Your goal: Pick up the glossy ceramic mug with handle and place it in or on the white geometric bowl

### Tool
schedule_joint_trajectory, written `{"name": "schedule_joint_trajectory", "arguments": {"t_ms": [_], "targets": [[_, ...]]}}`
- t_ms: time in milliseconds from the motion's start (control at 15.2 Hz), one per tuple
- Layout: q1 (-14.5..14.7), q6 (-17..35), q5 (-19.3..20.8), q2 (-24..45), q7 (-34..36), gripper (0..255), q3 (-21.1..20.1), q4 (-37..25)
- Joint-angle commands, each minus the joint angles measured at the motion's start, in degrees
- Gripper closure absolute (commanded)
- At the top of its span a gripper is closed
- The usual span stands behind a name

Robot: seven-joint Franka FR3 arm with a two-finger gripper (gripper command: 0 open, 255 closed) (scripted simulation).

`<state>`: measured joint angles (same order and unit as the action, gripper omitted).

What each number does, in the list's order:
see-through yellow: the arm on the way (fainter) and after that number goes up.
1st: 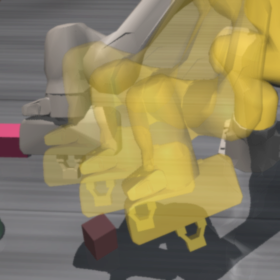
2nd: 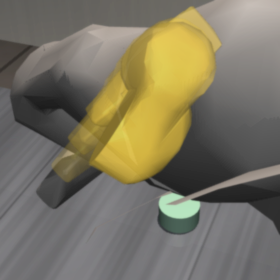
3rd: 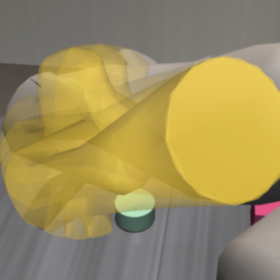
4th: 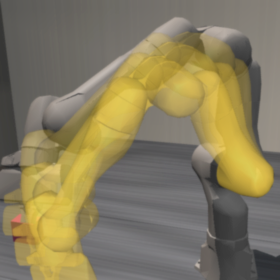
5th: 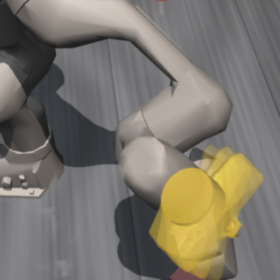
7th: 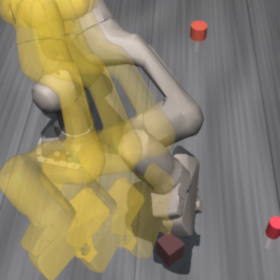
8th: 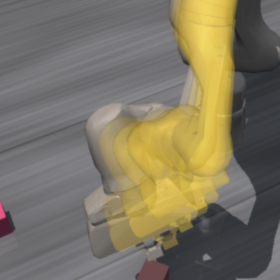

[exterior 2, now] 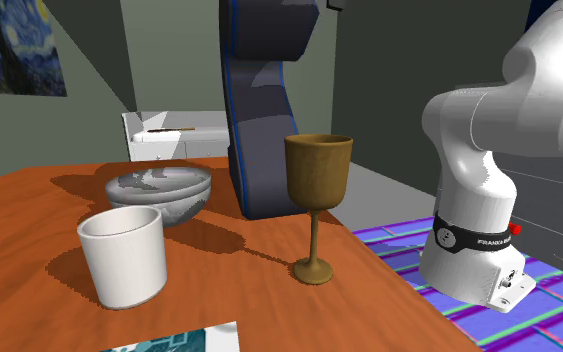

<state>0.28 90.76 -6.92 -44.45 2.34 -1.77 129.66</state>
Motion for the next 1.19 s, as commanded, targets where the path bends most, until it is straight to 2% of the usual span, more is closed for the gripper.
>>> {"name": "schedule_joint_trajectory", "arguments": {"t_ms": [0, 528, 1122], "targets": [[0.0, 0.0, 0.0, 0.0, 0.0, 0, 0.0, 0.0], [-0.4, 12.2, 2.2, 13.6, -2.4, 0, -0.7, 0.5], [-1.0, 23.3, 5.4, 31.7, -3.8, 0, -1.4, -4.6]]}}
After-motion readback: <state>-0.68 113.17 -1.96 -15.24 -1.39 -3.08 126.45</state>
